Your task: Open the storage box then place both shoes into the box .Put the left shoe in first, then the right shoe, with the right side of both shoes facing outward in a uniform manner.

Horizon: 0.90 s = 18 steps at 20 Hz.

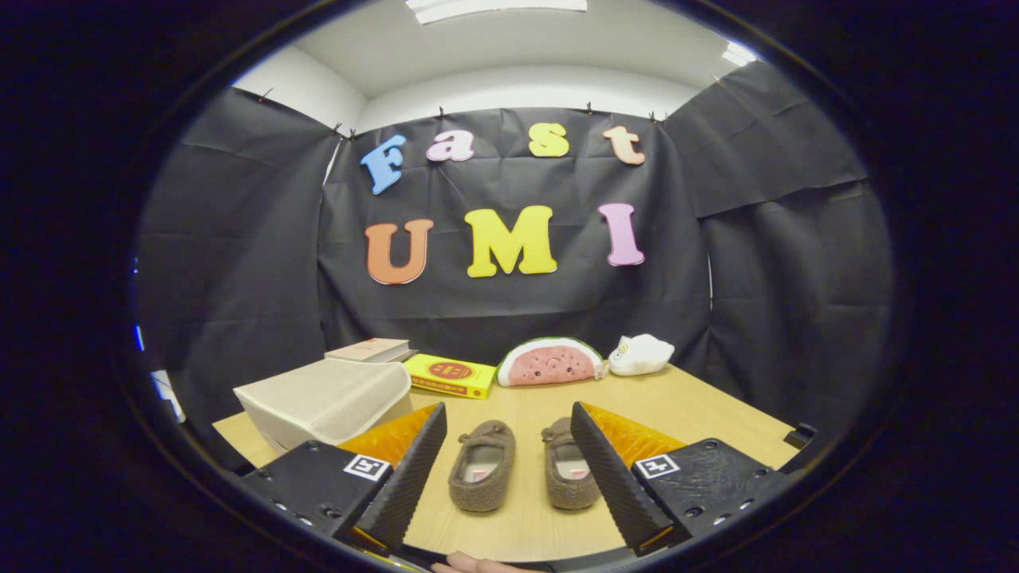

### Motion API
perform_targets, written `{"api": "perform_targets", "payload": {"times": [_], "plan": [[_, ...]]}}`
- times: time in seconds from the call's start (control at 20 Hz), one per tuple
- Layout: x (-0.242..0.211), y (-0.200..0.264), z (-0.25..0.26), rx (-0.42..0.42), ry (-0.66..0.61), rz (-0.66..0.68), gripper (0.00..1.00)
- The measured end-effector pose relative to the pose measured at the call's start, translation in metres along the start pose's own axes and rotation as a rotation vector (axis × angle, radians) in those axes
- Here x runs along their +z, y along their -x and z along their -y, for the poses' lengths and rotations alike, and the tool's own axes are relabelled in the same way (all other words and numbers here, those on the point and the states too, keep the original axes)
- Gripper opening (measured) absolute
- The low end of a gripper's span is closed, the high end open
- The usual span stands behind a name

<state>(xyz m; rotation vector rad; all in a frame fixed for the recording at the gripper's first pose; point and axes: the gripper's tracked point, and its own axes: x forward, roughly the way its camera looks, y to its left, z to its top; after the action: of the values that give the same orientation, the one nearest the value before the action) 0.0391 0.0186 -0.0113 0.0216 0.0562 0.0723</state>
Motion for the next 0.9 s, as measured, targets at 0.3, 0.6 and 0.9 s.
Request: {"api": "perform_targets", "payload": {"times": [0.3,0.6,0.9], "plan": [[0.006,-0.075,-0.054,0.255,-0.189,-0.15,0.95],[-0.011,-0.148,-0.115,0.532,-0.526,-0.43,0.95],[-0.057,-0.182,-0.15,0.651,-0.66,-0.673,0.95]]}}
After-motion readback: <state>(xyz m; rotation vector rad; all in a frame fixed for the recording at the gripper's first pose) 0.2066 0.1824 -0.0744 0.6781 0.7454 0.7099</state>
